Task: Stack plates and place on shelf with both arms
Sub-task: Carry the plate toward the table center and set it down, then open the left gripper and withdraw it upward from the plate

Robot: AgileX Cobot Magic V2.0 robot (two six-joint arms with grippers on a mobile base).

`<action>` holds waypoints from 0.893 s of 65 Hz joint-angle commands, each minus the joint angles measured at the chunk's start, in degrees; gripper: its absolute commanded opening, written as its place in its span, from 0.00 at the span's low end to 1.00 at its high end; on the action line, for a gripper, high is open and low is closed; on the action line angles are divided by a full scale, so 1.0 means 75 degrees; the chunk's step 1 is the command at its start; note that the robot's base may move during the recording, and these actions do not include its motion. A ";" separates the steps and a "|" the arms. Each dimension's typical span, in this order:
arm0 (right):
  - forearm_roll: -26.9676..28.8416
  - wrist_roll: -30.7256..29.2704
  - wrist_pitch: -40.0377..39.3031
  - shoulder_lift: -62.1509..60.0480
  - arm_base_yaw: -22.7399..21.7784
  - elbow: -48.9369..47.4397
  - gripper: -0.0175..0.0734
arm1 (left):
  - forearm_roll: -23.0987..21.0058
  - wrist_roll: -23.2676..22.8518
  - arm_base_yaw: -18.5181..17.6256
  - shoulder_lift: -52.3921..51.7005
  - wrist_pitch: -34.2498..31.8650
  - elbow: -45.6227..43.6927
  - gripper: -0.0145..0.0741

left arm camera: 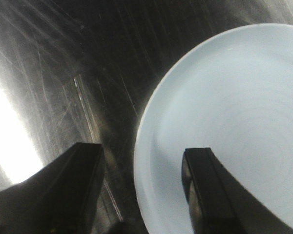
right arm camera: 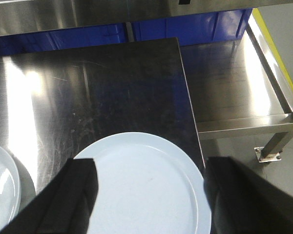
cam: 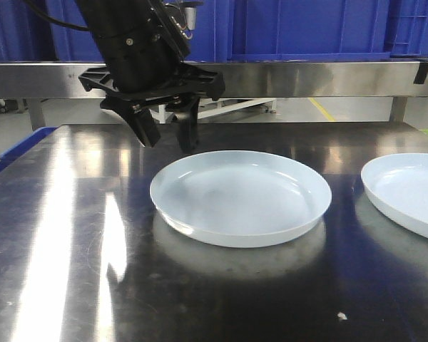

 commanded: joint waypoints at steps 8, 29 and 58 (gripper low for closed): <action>-0.0030 -0.0043 -0.0611 -0.0052 -0.0043 -0.0273 0.81 | -0.0017 -0.0286 -0.0052 -0.0768 -0.0099 -0.0630 0.41; -0.0030 -0.0043 -0.0611 -0.0052 -0.0043 -0.0273 0.81 | 0.0351 -0.0397 0.0455 -0.2962 -0.0792 -0.0667 0.26; -0.0030 -0.0043 -0.0587 -0.0052 -0.0037 -0.0273 0.81 | 0.1868 -0.1807 0.2474 -0.6990 -0.2027 0.2425 0.26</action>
